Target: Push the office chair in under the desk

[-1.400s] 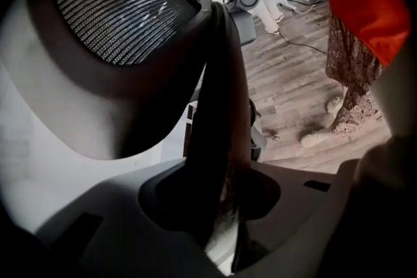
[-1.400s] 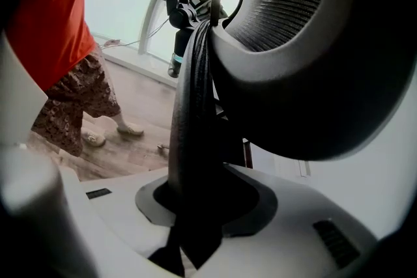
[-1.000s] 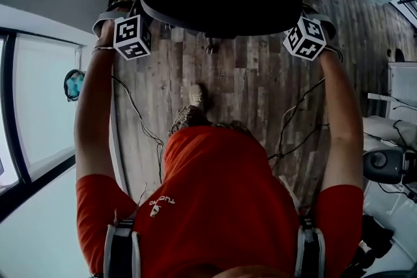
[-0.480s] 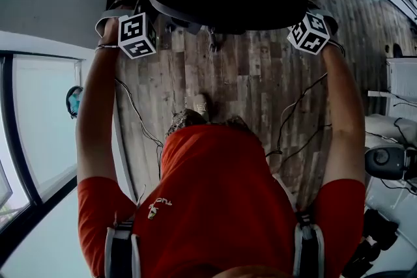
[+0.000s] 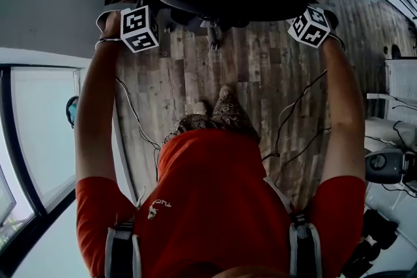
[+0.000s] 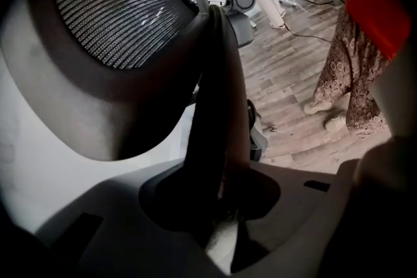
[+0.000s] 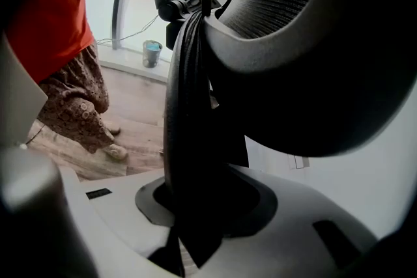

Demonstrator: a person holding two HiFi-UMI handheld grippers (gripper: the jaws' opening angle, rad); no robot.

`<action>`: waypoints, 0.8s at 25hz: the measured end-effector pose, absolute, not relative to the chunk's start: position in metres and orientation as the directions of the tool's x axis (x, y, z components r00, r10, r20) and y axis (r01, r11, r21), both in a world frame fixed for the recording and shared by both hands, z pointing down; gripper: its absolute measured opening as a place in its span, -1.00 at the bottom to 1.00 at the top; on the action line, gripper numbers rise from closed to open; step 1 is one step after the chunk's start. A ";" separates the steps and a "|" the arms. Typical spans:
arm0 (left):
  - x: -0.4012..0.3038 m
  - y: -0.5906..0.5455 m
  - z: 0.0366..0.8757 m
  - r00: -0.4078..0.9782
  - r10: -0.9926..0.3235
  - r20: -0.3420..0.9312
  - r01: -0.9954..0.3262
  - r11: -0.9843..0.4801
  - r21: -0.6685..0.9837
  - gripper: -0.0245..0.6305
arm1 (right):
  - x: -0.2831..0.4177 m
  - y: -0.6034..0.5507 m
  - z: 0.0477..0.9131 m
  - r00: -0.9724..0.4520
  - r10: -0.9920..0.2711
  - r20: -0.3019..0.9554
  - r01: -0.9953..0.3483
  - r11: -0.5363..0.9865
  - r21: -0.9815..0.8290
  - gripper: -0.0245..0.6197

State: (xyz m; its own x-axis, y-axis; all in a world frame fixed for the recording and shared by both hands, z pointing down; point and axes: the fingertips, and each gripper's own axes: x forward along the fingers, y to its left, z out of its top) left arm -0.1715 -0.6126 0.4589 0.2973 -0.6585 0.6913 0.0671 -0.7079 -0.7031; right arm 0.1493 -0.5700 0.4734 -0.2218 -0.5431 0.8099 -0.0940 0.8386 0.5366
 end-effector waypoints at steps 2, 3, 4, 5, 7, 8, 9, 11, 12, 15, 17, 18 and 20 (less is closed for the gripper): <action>-0.168 -0.625 0.459 0.294 -0.659 0.692 0.063 -0.709 -0.702 -0.55 | 0.154 -0.583 0.474 -0.222 -0.539 0.813 -0.090 0.841 0.533 -0.50; -0.165 -0.631 0.459 0.292 -0.659 0.693 0.062 -0.710 -0.702 -0.55 | 0.156 -0.590 0.473 -0.223 -0.538 0.813 -0.088 0.841 0.533 -0.50; -0.163 -0.638 0.458 0.291 -0.660 0.693 0.061 -0.710 -0.701 -0.55 | 0.159 -0.598 0.473 -0.225 -0.540 0.811 -0.088 0.840 0.535 -0.50; -0.161 -0.645 0.457 0.290 -0.660 0.693 0.061 -0.710 -0.701 -0.55 | 0.160 -0.605 0.471 -0.228 -0.542 0.809 -0.087 0.838 0.538 -0.50; -0.158 -0.661 0.457 0.285 -0.661 0.694 0.057 -0.711 -0.701 -0.55 | 0.162 -0.622 0.470 -0.234 -0.547 0.804 -0.085 0.835 0.543 -0.50; -0.157 -0.668 0.458 0.282 -0.662 0.694 0.054 -0.712 -0.700 -0.55 | 0.165 -0.630 0.471 -0.235 -0.544 0.805 -0.082 0.837 0.541 -0.50; -0.156 -0.676 0.458 0.279 -0.662 0.695 0.050 -0.713 -0.699 -0.55 | 0.169 -0.639 0.475 -0.232 -0.537 0.811 -0.079 0.841 0.535 -0.50; -0.152 -0.693 0.459 0.271 -0.663 0.697 0.044 -0.715 -0.697 -0.55 | 0.180 -0.656 0.484 -0.223 -0.518 0.826 -0.073 0.854 0.516 -0.50; -0.150 -0.701 0.459 0.267 -0.663 0.699 0.042 -0.717 -0.696 -0.55 | 0.183 -0.664 0.486 -0.223 -0.514 0.829 -0.070 0.856 0.512 -0.50; -0.144 -0.725 0.459 0.256 -0.663 0.704 0.038 -0.721 -0.692 -0.56 | 0.189 -0.690 0.485 -0.231 -0.514 0.826 -0.065 0.856 0.514 -0.50; -0.141 -0.742 0.458 0.246 -0.664 0.707 0.031 -0.723 -0.690 -0.55 | 0.192 -0.708 0.483 -0.236 -0.515 0.824 -0.059 0.854 0.517 -0.50; -0.140 -0.749 0.458 0.241 -0.664 0.708 0.028 -0.724 -0.689 -0.55 | 0.193 -0.716 0.483 -0.238 -0.516 0.823 -0.056 0.853 0.519 -0.50; -0.138 -0.764 0.458 0.232 -0.664 0.711 0.022 -0.727 -0.686 -0.55 | 0.196 -0.731 0.482 -0.241 -0.516 0.822 -0.053 0.852 0.520 -0.50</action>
State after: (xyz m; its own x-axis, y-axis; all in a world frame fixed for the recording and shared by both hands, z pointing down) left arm -0.1382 -0.7637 0.4577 0.2323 -0.6641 0.7106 0.0220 -0.7268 -0.6864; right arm 0.1956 -0.7308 0.4820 -0.2409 -0.5165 0.8217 -0.0526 0.8523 0.5203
